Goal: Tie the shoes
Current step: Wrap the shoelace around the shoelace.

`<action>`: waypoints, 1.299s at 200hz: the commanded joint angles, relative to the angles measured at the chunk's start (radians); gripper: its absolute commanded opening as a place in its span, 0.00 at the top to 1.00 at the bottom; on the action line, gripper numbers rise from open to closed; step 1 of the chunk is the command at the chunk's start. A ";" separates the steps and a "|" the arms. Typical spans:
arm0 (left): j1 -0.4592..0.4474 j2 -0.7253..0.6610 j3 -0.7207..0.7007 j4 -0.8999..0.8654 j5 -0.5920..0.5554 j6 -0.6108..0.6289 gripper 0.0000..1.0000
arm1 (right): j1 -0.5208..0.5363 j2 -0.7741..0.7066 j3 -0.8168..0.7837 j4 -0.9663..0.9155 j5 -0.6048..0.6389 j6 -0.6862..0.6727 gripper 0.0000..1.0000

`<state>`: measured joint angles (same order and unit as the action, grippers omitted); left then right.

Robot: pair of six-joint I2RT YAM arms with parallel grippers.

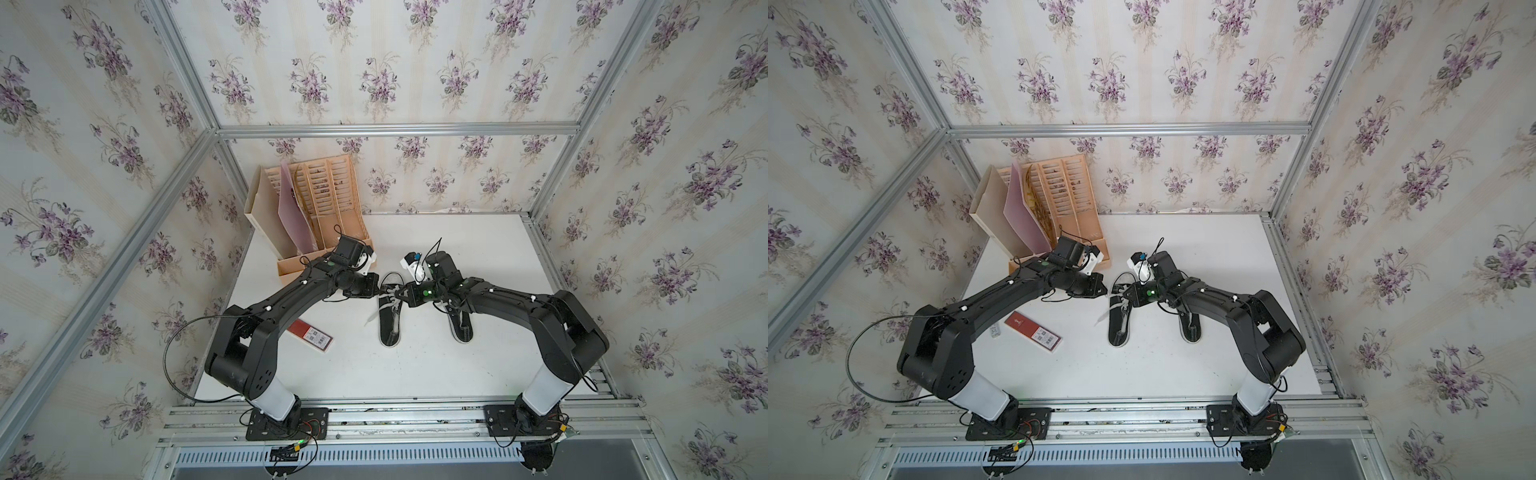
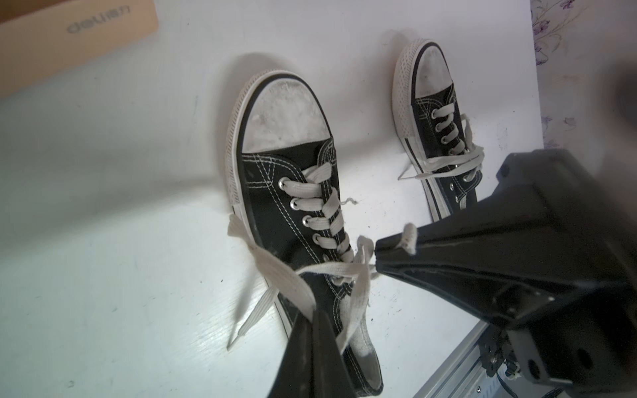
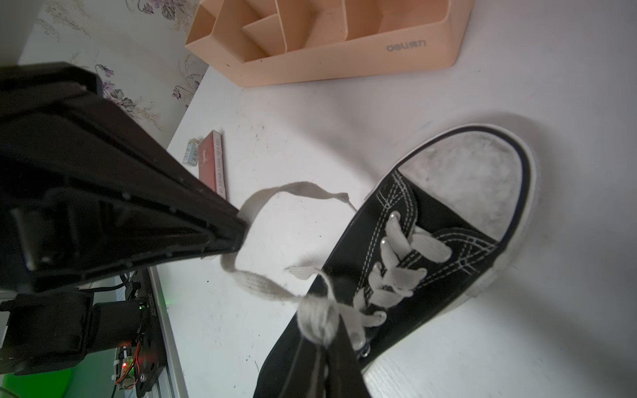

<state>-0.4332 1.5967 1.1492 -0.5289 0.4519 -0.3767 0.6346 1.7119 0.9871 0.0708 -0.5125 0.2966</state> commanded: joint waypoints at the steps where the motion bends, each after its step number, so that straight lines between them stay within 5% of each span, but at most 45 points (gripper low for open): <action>1: -0.014 -0.023 -0.014 -0.052 -0.006 -0.019 0.94 | -0.001 -0.002 0.009 0.006 0.002 0.015 1.00; 70: -0.068 -0.036 -0.006 -0.199 0.046 -0.050 0.87 | 0.000 0.049 0.040 -0.026 0.014 0.013 1.00; 106: -0.071 -0.024 -0.032 -0.164 0.111 -0.062 0.64 | 0.000 0.078 0.056 -0.044 0.022 -0.007 1.00; 132: -0.069 -0.071 -0.018 -0.215 0.054 -0.016 0.54 | 0.001 0.071 0.060 -0.068 0.061 -0.023 1.00; 194: -0.042 -0.139 -0.027 -0.348 -0.088 0.060 0.46 | 0.000 0.060 0.067 -0.115 0.103 -0.053 1.00; 260: -0.011 0.074 0.011 -0.271 -0.115 0.023 0.52 | 0.001 0.046 0.053 -0.118 0.112 -0.054 1.00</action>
<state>-0.4465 1.6226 1.1412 -0.8375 0.3664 -0.3408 0.6346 1.7683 1.0405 -0.0364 -0.4152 0.2546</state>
